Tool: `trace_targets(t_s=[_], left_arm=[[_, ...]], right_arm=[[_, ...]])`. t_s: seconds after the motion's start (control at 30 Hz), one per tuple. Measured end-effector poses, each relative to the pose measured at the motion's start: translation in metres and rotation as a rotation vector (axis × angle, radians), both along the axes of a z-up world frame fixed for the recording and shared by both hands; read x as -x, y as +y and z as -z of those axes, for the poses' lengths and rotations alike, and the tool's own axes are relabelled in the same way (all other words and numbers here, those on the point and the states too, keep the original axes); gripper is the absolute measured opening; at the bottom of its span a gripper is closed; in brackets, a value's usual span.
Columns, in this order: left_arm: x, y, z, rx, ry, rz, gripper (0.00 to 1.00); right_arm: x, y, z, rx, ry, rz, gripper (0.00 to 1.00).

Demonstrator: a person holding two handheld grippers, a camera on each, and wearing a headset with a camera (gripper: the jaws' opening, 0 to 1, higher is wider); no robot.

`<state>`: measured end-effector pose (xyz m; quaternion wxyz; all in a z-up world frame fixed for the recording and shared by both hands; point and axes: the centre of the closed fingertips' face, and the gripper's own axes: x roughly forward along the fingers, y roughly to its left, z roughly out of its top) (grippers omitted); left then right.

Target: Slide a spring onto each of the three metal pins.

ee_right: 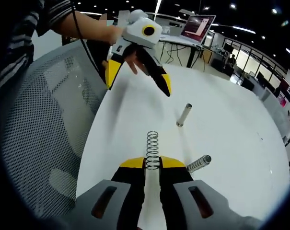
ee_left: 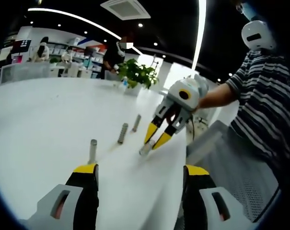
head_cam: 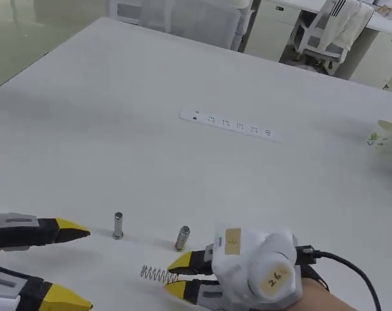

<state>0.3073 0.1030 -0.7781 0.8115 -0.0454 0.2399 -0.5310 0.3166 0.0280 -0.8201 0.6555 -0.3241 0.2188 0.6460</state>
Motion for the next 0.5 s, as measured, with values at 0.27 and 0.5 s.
trace_targets(t_s=[0.27,0.5], left_arm=[[0.001,-0.023,-0.004,0.001,-0.015,0.083,0.57],[0.0,-0.044,0.0,-0.009,-0.025,0.159,0.44]], right_arm=[[0.001,-0.008,-0.011,-0.036,-0.001,0.002,0.08],[0.008,-0.008,-0.014,-0.049,0.005,-0.001,0.08]])
